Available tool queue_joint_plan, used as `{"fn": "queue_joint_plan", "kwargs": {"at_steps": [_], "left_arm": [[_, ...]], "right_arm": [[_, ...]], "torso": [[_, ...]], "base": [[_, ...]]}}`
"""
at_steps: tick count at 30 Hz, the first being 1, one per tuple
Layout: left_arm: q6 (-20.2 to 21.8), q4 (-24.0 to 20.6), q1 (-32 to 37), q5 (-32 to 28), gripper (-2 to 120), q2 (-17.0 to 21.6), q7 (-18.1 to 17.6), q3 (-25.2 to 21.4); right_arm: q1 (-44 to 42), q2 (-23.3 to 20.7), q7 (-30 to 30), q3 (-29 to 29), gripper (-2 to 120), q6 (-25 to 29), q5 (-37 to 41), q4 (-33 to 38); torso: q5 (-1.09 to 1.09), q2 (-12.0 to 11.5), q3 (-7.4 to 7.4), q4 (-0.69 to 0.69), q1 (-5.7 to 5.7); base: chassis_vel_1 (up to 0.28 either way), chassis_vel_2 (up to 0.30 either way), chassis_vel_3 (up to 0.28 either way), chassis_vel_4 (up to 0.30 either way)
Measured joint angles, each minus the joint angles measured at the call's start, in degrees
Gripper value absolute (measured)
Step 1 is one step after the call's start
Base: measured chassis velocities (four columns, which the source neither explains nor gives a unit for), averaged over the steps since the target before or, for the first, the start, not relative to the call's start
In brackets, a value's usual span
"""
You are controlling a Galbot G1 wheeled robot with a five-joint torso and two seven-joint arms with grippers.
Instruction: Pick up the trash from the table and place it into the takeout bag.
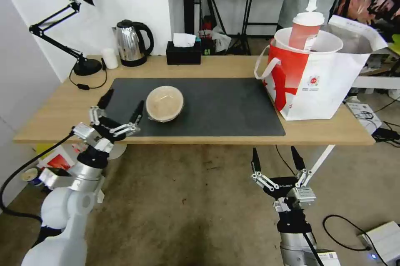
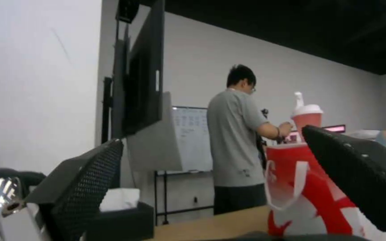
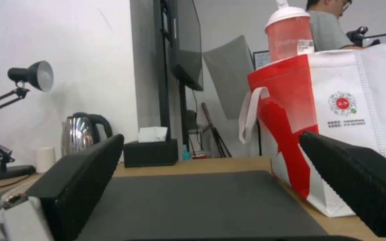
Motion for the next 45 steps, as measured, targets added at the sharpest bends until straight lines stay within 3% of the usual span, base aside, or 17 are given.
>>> {"fn": "queue_joint_plan", "kwargs": {"at_steps": [26, 45], "left_arm": [[2.6, 5.1, -5.6, -9.4, 100, 9.6, -1.7, 8.1], [3.2, 12.7, -10.2, -11.1, 100, 7.0, -1.9, 10.4]], "right_arm": [[0.0, 0.0, 0.0, 0.0, 100, 0.0, 0.0, 0.0], [0.0, 0.0, 0.0, 0.0, 100, 0.0, 0.0, 0.0]], "torso": [[0.0, 0.0, 0.0, 0.0, 0.0], [0.0, 0.0, 0.0, 0.0, 0.0]], "base": [[0.0, 0.0, 0.0, 0.0], [0.0, 0.0, 0.0, 0.0]]}}
